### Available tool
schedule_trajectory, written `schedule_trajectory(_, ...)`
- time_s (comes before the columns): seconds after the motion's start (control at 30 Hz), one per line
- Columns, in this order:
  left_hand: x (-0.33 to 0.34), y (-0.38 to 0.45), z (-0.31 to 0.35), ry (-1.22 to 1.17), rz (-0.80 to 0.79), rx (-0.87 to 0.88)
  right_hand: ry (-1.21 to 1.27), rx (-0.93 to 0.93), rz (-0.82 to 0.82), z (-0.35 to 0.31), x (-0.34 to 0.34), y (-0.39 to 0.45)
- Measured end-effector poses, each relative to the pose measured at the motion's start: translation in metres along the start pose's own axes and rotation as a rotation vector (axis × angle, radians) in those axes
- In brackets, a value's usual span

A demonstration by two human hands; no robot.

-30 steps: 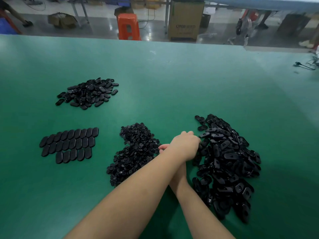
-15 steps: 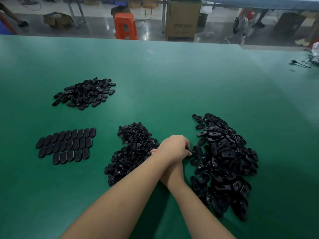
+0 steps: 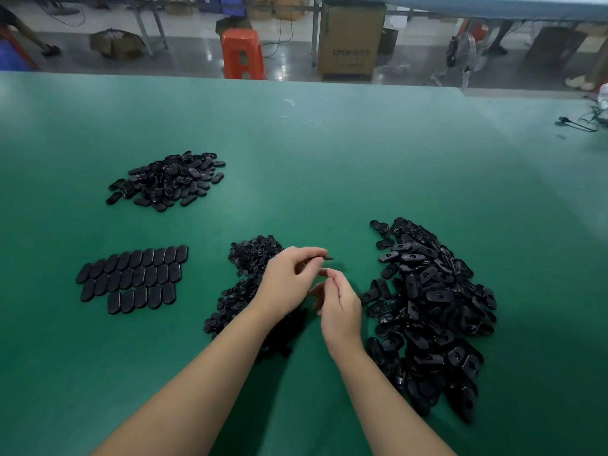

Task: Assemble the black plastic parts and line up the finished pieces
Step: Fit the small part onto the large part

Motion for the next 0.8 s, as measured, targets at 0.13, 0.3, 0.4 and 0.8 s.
schedule_trajectory(0.13,-0.006,-0.01,-0.02,-0.129,-0.094,-0.092,0.012,-0.001,0.001,0.002,0.003,-0.001)
schedule_trajectory(0.3,-0.005,-0.008,-0.02,-0.144,-0.164,-0.125,0.095,0.031,0.0,-0.001,0.007,-0.003)
schedule_trajectory(0.4,-0.003,-0.007,-0.024,-0.052,-0.165,-0.136,0.094,0.016,0.006,-0.003,0.007,-0.004)
schedule_trajectory(0.8,-0.002,-0.011,-0.003,0.147,-0.063,0.092,0.036,0.02,-0.017,-0.005,0.008,-0.003)
Point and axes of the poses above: each hand's wrist, its own y-axis towards the middle knuckle, its own x-axis out of the palm, z = x × y, the point moved 7 cm from there along y, towards the middle knuckle, and after that the axes turned 7 degrees about y, right-handed, at the moved point
